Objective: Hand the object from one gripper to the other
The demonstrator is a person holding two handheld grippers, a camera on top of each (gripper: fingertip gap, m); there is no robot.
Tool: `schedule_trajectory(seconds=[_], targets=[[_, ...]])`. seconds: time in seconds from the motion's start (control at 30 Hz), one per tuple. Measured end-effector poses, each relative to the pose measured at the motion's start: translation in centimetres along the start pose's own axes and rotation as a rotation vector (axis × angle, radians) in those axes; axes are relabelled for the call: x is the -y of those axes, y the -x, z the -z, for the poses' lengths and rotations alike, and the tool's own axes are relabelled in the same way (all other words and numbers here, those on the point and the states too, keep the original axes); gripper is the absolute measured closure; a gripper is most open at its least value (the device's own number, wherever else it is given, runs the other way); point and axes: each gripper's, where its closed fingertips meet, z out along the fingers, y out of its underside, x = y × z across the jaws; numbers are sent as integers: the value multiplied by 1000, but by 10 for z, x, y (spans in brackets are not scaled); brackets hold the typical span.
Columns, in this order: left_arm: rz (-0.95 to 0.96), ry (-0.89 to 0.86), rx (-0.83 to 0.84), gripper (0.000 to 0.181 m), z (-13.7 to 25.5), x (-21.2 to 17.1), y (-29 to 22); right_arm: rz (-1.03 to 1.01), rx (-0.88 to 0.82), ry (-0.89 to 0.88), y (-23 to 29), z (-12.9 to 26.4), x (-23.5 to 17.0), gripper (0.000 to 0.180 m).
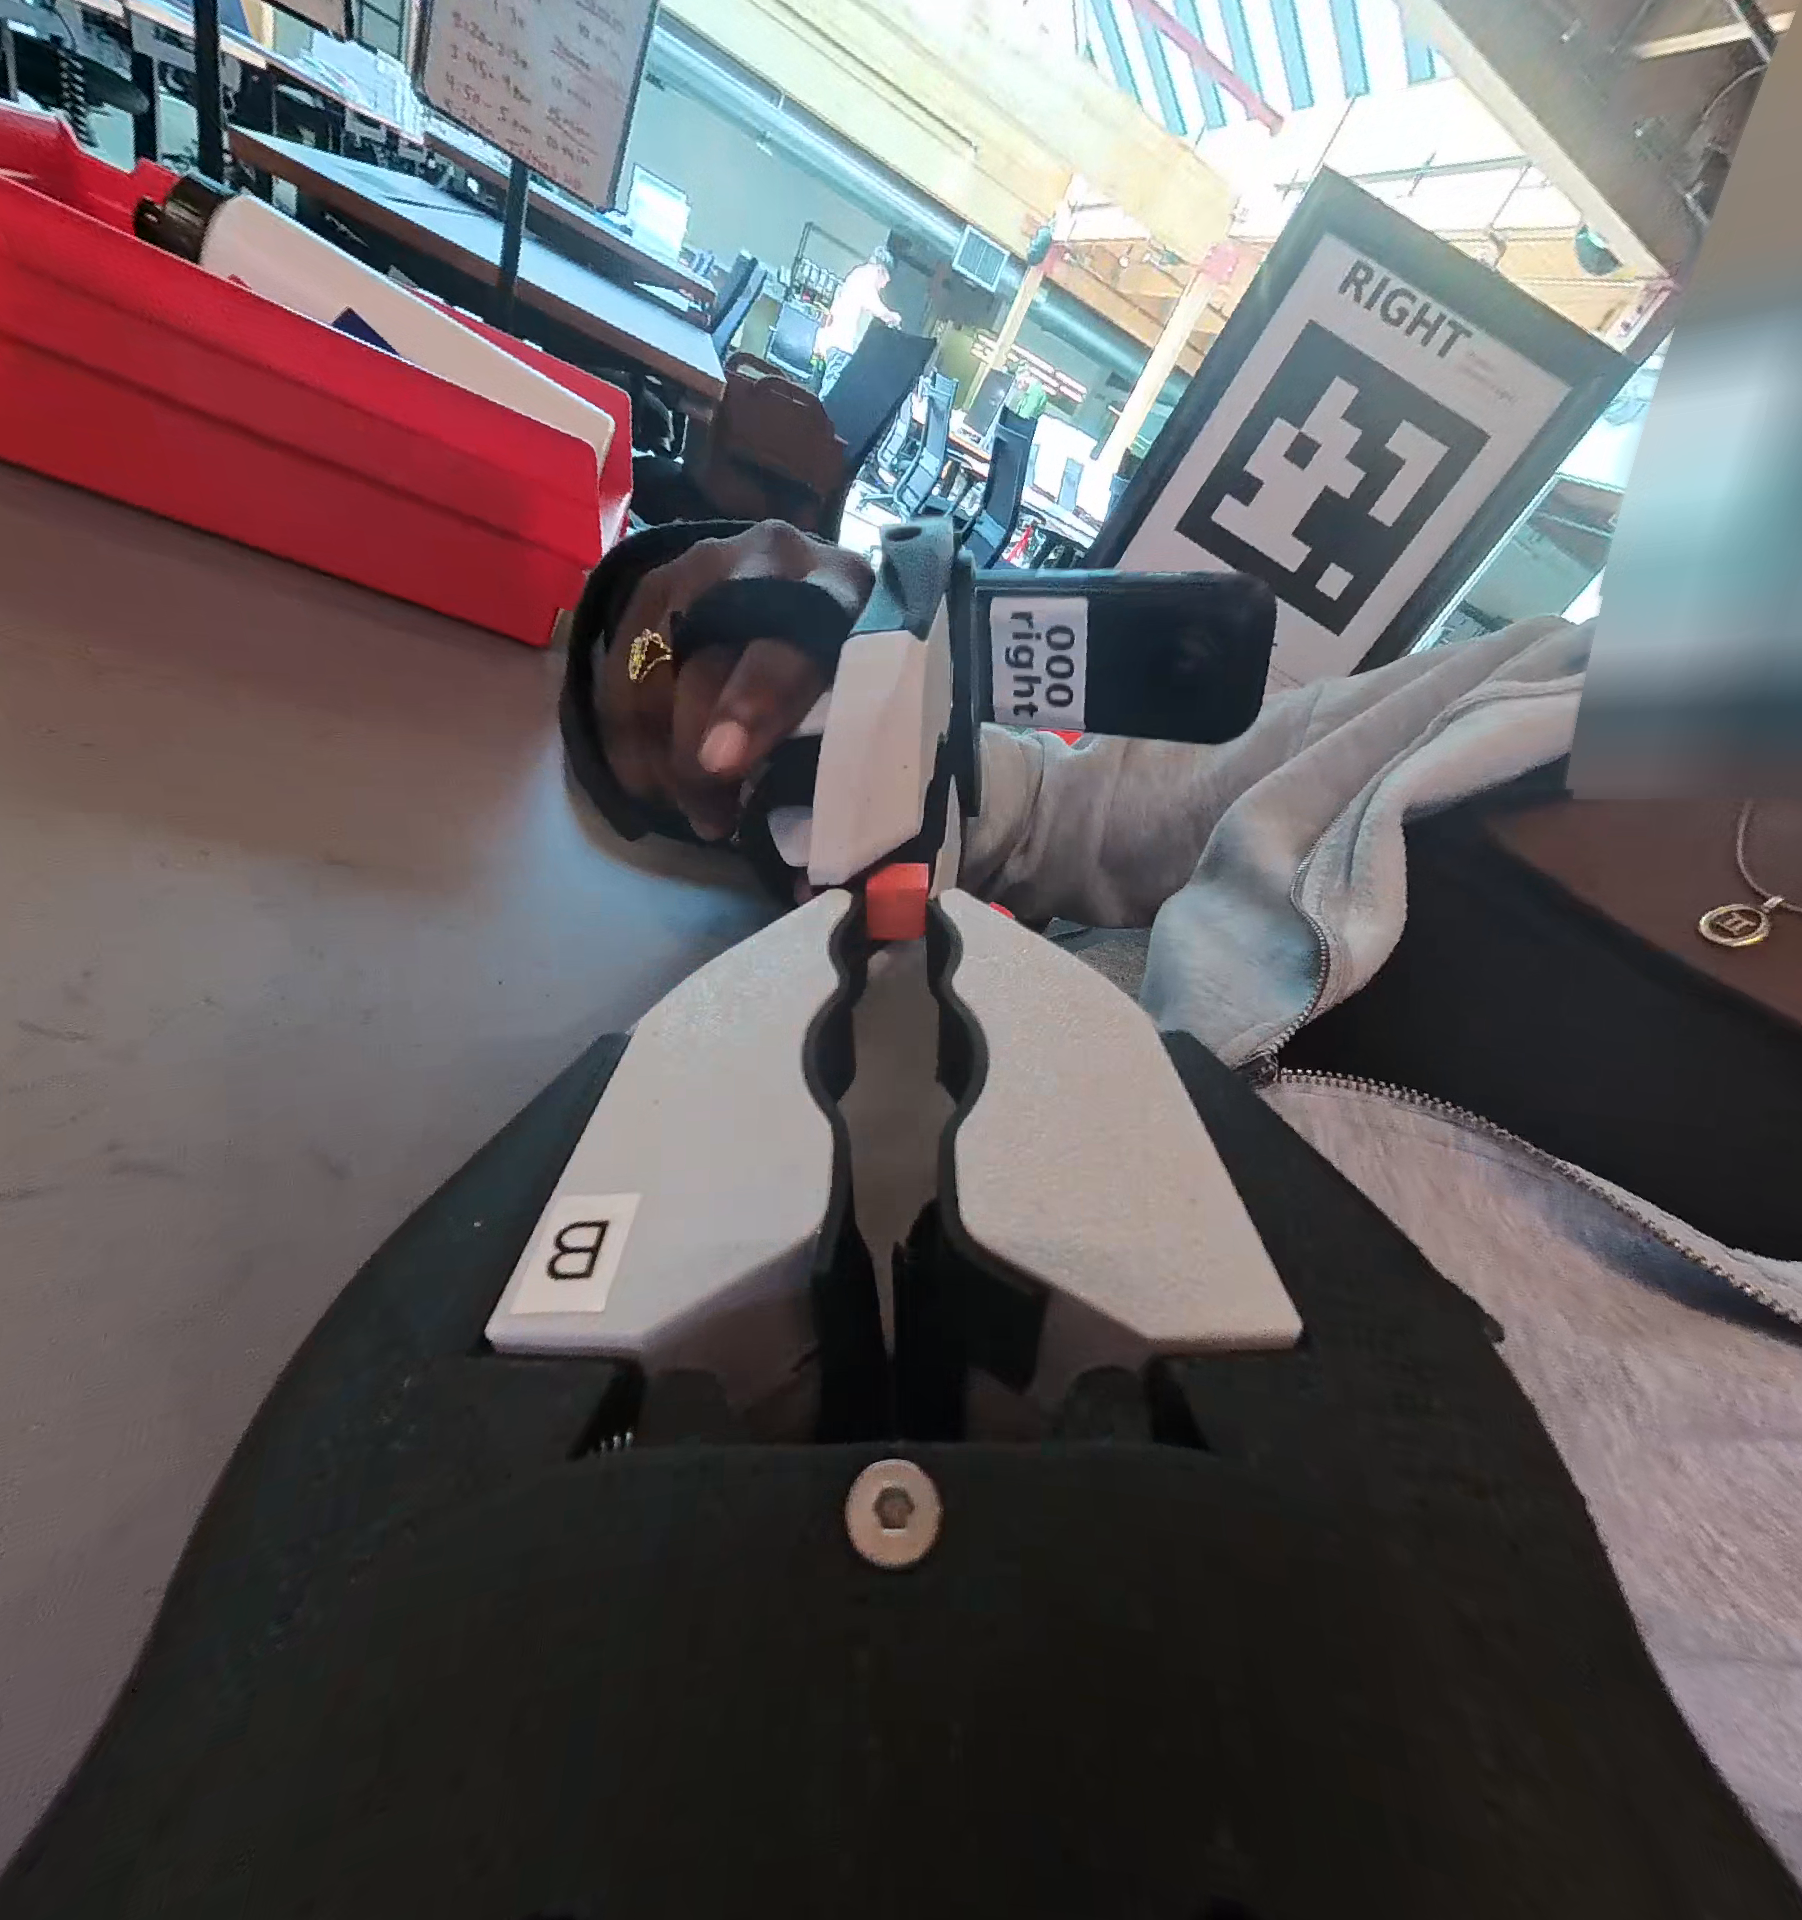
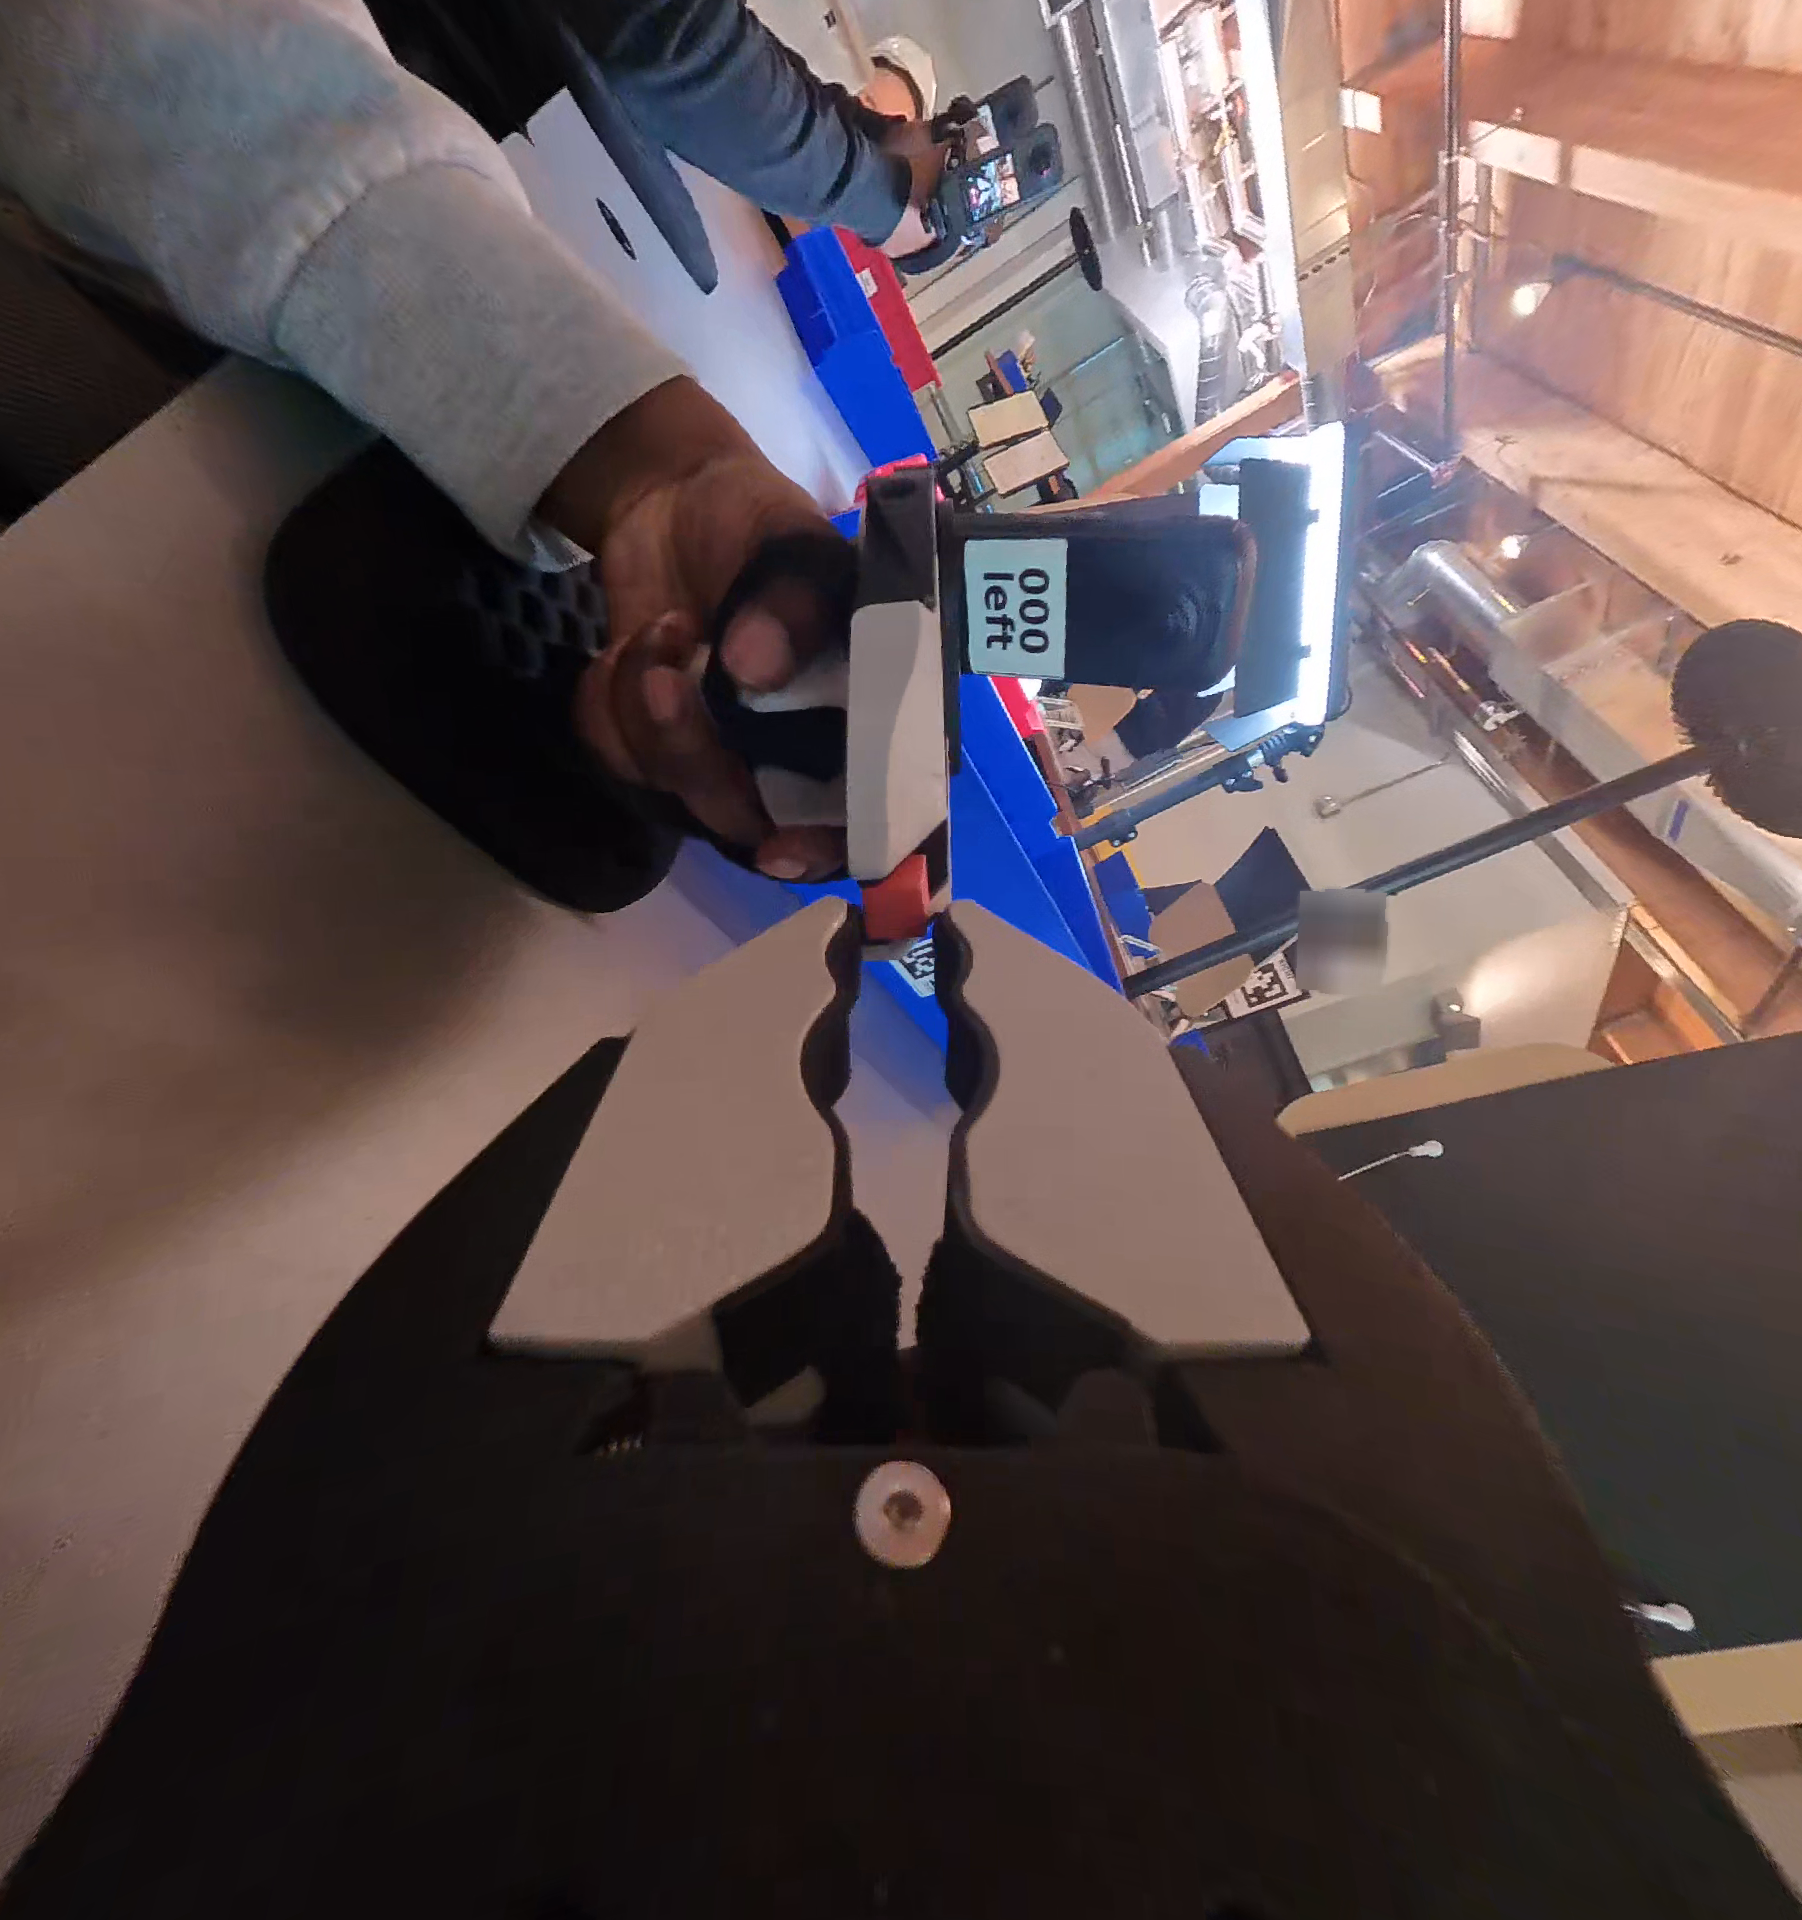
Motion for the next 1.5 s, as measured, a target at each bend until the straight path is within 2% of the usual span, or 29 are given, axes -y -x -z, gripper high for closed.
schedule_trajectory(seconds=[0.6, 0.93, 1.07, 1.17, 1.23, 1.33, 1.47, 1.5], targets=[[-14, -31, -19, 168, -1, 5, -5, -129, 18, -27, -4, 1, 2, 167], [99, -14, -73, 170, 1, 2, -8, 91, -52, -36, -2, 2, 8, 163], [128, -2, -77, 170, 1, 0, -8, 195, -77, -48, 1, 2, 13, 168], [123, 4, -56, 170, 1, -1, -5, 192, -57, -31, 2, 2, 11, 169], [64, -16, -28, 169, 1, 3, -3, 102, -41, -31, -1, 2, 9, 169], [-218, -83, 113, 146, 4, 19, 1, -211, 14, -24, -11, 0, 0, 169], [-962, -58, 433, 140, 9, 31, 2, -1058, 349, -65, -4, -2, -7, 169], [-1079, -30, 482, 140, 9, 30, 2, -1277, 441, -105, -4, 0, -5, 169]])
